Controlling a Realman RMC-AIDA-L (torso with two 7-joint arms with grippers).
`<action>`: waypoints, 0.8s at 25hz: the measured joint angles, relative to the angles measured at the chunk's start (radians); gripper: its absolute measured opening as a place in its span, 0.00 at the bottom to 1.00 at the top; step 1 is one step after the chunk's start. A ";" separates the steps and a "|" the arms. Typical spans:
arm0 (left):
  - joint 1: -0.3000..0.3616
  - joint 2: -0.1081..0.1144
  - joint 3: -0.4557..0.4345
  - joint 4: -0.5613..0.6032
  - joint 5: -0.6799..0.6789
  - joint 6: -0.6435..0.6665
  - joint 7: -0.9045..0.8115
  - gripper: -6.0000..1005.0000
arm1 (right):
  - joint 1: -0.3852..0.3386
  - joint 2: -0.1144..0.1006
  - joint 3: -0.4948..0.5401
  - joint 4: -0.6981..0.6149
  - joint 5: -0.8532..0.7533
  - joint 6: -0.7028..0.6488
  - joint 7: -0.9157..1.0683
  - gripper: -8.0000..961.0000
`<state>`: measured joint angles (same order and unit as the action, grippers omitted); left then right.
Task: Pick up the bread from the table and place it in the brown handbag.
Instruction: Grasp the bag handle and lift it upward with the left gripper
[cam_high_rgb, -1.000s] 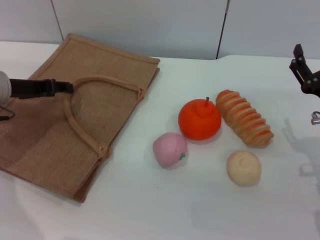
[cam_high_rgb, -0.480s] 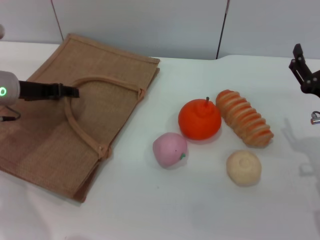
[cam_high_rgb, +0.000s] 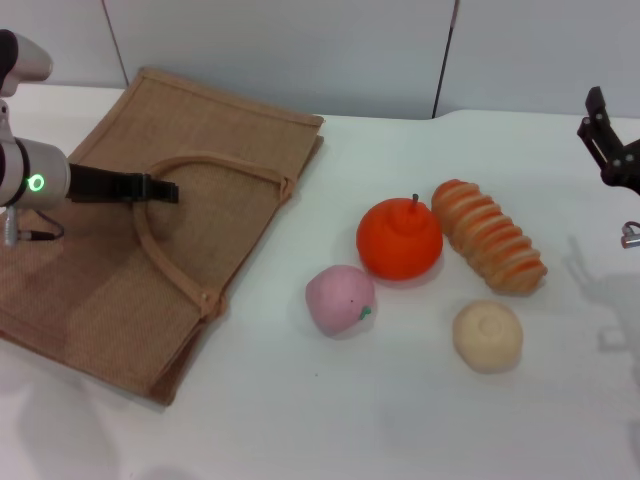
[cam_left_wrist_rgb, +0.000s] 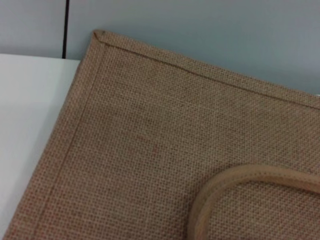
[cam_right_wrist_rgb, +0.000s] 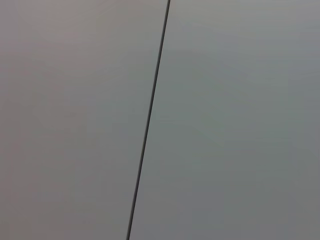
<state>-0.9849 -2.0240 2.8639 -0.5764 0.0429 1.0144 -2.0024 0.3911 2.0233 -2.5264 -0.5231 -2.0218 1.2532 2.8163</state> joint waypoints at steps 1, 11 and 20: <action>0.000 0.001 0.000 0.000 0.000 0.000 -0.005 0.65 | 0.000 0.000 0.000 0.000 0.000 0.000 0.000 0.93; -0.002 0.004 0.000 0.002 0.048 -0.016 -0.058 0.64 | 0.000 0.000 0.000 0.000 0.000 0.000 0.000 0.93; -0.001 0.005 0.000 0.003 0.052 -0.018 -0.068 0.56 | 0.000 0.000 0.000 0.000 0.000 0.000 0.000 0.93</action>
<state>-0.9855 -2.0185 2.8639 -0.5737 0.0948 0.9960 -2.0708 0.3909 2.0232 -2.5264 -0.5231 -2.0218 1.2533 2.8163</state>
